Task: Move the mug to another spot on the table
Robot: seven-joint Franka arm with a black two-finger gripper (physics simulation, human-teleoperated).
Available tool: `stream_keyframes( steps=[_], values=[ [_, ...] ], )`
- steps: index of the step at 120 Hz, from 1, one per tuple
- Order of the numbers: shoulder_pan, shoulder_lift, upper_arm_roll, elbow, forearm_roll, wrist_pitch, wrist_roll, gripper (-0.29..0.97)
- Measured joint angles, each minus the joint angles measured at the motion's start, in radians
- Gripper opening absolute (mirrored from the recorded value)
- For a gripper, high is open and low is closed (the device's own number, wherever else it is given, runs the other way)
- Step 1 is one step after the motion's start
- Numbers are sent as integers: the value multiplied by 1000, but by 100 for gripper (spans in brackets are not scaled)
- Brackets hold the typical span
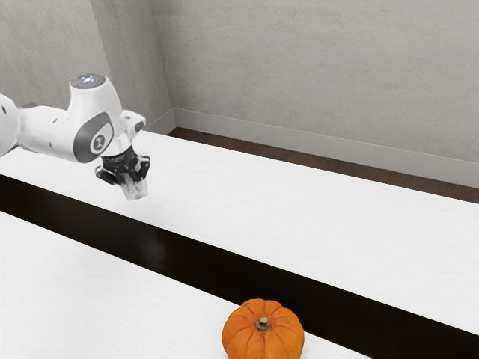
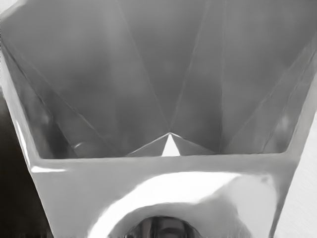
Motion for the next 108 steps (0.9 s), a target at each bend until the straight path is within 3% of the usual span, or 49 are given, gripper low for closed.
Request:
stream_keyframes(
  steps=[23,42,74,108],
  values=[
    [-41,-92,-47,-159,214,84,-138,-4],
    [-62,-123,-92,-277,328,181,-252,-4],
    [-51,-116,-121,-405,365,386,-381,-3],
    [-143,-120,-153,-489,373,452,-478,-5]
  ],
)
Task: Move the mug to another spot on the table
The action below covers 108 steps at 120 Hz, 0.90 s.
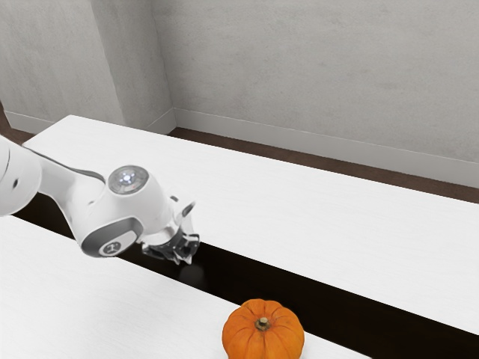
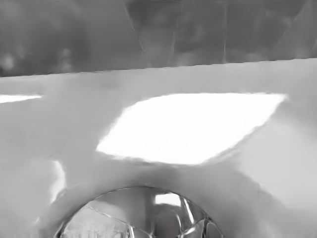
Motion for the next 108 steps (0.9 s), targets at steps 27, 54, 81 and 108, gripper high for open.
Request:
stream_keyframes(
  steps=[27,54,81,108],
  values=[
    [-3,-42,13,-29,-1,-39,-97,-9],
    [-3,-17,21,69,3,-190,-178,-11],
    [-65,28,10,111,103,-344,-280,-11],
    [-80,41,9,117,230,-393,-400,-11]
  ],
)
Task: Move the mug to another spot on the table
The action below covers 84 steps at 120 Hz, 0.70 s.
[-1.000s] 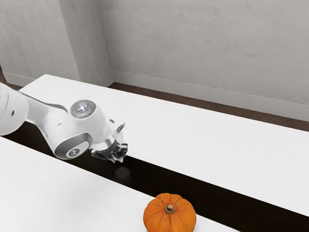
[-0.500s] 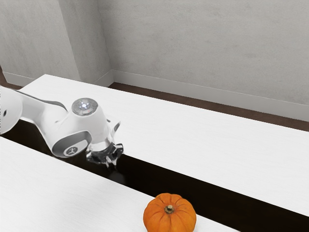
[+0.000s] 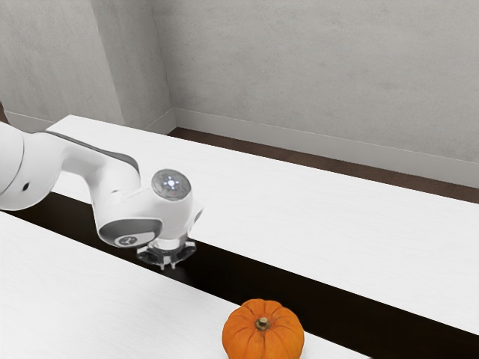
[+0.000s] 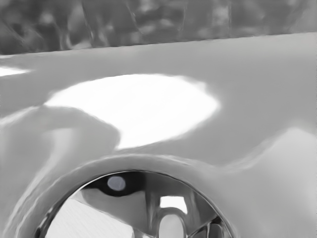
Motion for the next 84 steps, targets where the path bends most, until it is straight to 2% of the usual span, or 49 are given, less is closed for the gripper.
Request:
stream_keyframes(
  steps=[24,50,65,84],
  values=[
    [0,2,1,0,20,31,-70,11],
    [1,3,5,-2,-1,60,-119,45],
    [0,-1,6,-7,-178,61,-113,55],
    [0,-7,18,-3,-410,18,-71,62]
  ],
)
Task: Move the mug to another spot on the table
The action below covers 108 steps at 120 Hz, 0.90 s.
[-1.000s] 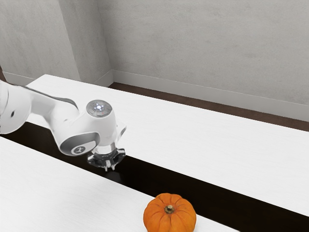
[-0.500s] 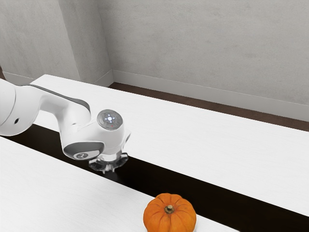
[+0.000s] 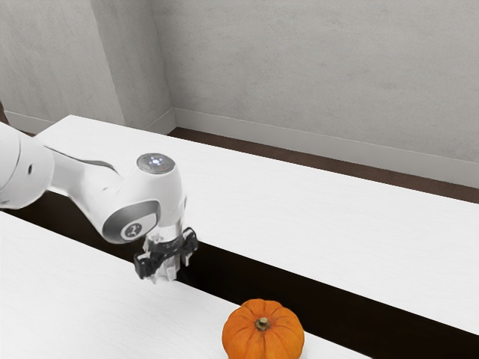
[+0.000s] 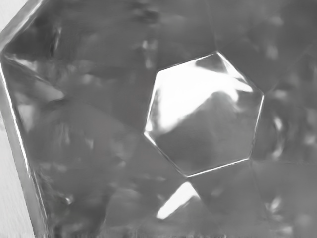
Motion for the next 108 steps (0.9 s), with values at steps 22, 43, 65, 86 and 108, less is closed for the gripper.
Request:
stream_keyframes(
  steps=[22,43,65,86,108],
  values=[
    [3,-20,8,63,-142,-122,52,65],
    [-2,-40,14,198,-202,-325,88,67],
    [5,-67,22,436,-213,-597,113,68],
    [22,-98,11,690,-184,-793,174,68],
    [-7,-95,57,783,-270,-887,500,68]
  ],
)
